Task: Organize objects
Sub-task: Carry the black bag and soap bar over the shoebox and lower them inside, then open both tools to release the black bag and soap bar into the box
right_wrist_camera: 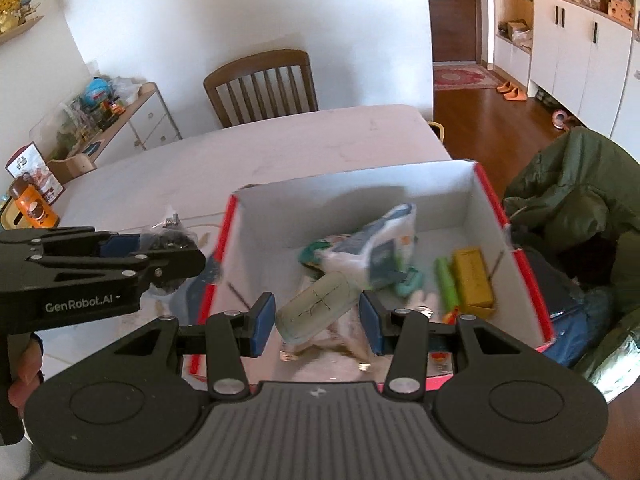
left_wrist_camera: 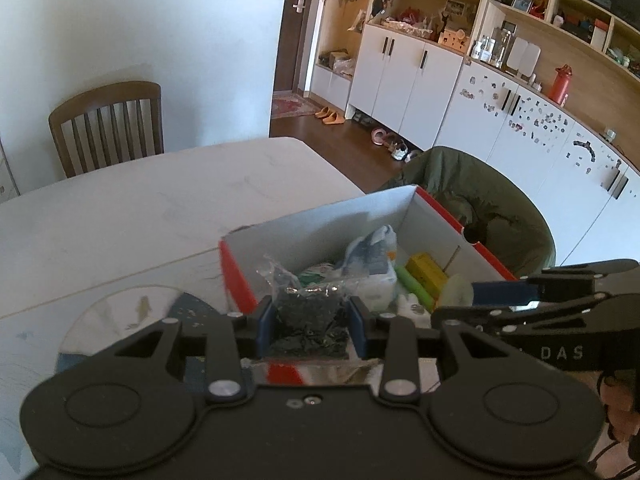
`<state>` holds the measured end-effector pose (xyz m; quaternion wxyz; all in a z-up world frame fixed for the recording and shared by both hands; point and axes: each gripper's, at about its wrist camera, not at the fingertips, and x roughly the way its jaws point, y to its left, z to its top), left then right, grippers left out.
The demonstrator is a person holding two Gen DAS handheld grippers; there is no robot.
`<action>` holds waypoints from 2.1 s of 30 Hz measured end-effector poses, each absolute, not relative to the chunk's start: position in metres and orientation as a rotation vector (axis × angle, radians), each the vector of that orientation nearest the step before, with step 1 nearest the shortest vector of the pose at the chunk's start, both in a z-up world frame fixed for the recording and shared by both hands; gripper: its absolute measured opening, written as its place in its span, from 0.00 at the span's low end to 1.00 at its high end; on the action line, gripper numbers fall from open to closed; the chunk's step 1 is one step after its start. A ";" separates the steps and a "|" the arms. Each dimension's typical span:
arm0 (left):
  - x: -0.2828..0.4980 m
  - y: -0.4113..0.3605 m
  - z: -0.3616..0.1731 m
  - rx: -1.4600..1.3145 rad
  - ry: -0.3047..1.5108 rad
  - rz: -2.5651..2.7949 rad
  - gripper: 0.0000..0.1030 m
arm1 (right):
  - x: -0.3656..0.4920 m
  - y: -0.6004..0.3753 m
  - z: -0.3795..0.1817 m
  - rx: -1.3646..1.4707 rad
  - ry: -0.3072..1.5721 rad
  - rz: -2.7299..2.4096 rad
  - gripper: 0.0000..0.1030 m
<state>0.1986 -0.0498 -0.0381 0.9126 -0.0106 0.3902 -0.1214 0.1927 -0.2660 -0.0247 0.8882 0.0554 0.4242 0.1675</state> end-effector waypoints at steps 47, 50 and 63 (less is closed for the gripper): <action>0.262 -0.144 -0.148 0.067 1.105 -0.245 0.36 | 0.292 -0.300 -0.128 -0.062 1.053 0.374 0.44; 0.262 -0.145 -0.148 0.064 1.101 -0.248 0.36 | 0.293 -0.301 -0.128 -0.059 1.051 0.375 0.45; 0.255 -0.146 -0.144 0.074 1.057 -0.244 0.62 | 0.287 -0.311 -0.115 0.002 1.016 0.378 0.52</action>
